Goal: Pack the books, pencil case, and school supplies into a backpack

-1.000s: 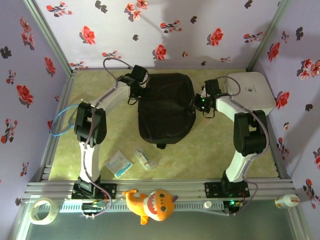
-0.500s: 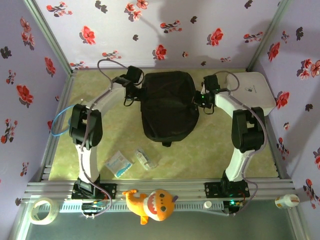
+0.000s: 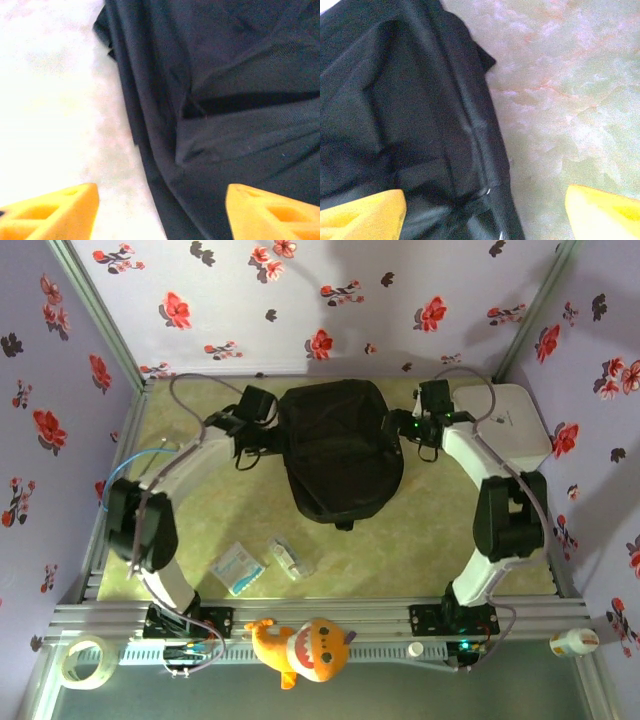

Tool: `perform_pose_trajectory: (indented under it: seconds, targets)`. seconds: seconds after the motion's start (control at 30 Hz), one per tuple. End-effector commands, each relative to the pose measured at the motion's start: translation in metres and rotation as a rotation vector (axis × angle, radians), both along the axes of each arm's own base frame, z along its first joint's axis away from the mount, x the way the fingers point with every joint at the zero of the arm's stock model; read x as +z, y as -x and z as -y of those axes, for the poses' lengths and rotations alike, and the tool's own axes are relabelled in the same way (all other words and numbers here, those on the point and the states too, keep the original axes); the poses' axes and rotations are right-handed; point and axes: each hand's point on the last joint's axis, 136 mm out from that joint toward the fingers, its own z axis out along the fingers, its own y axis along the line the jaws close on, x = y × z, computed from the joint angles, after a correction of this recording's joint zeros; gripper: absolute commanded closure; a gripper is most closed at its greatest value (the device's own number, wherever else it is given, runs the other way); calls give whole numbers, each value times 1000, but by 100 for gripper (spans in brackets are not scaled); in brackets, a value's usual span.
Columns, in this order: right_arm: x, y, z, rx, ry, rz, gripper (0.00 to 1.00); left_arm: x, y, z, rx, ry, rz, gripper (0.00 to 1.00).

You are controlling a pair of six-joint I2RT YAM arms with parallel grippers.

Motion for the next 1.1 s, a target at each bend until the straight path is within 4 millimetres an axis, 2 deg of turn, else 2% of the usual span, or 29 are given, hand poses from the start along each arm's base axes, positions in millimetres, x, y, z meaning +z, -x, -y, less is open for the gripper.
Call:
perform_pose_trajectory:
  seconds: [0.0, 0.1, 0.27, 0.37, 0.47, 0.6, 0.77, 1.07]
  targets:
    - [12, 27, -8, 16, 24, 11, 12, -1, 28, -13, 115, 54, -29, 26]
    - [13, 44, -16, 27, 18, 1, 11, -20, 65, -21, 172, 70, -112, 22]
    - [12, 60, -30, 45, 21, -7, 10, -55, 124, -26, 267, 82, -247, 21]
    - [13, 63, -36, 49, 14, -6, 10, -76, 149, -33, 324, 78, -284, 22]
    - [14, 63, -38, 48, 7, -3, 10, -94, 168, -27, 337, 98, -325, 22]
    - [14, 63, -41, 46, -6, -4, 10, -105, 177, -20, 323, 75, -360, 22]
    - [13, 63, -45, 50, -14, 3, 10, -113, 184, -24, 332, -56, -417, 27]
    - [8, 61, -48, 77, -6, 7, 10, -129, 185, -8, 300, -125, -470, 28]
